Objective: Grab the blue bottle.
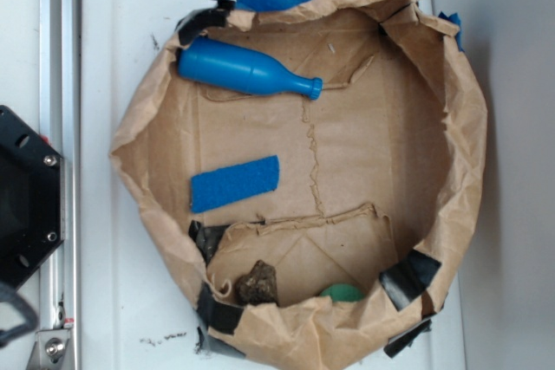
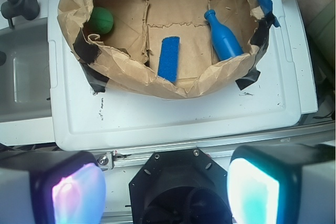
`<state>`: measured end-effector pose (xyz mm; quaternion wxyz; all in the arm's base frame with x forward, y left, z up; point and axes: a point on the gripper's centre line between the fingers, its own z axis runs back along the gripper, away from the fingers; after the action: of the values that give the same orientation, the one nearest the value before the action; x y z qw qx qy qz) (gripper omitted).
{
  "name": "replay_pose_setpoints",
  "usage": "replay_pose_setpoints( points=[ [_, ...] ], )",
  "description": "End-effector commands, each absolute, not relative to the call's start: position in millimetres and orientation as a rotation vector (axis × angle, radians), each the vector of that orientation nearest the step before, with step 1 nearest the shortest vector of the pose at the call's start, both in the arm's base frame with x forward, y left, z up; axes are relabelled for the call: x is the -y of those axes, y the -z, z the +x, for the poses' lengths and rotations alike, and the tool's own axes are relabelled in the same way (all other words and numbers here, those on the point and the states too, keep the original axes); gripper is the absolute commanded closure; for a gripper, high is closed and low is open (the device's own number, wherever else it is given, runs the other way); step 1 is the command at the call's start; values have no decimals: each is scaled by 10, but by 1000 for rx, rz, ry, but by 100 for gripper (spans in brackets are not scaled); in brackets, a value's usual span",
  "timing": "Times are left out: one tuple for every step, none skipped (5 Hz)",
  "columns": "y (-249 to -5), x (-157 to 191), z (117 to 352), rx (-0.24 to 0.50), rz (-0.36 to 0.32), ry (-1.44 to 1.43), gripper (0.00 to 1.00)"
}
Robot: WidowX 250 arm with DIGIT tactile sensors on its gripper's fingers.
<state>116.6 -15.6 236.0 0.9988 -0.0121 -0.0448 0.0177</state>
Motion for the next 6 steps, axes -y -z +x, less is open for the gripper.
replay_pose_setpoints(
  points=[
    [-2360, 156, 1166, 90, -24, -36, 0],
    [-2303, 132, 1497, 59, -22, -33, 0],
    [-2201, 182, 1785, 32, 12, -1, 0],
    [-2121, 224, 1982, 3, 21, 84, 0],
    [-2039, 194, 2101, -10, 43, 257, 0],
    [-1927, 133, 2135, -8, 46, 507, 0]
  ],
)
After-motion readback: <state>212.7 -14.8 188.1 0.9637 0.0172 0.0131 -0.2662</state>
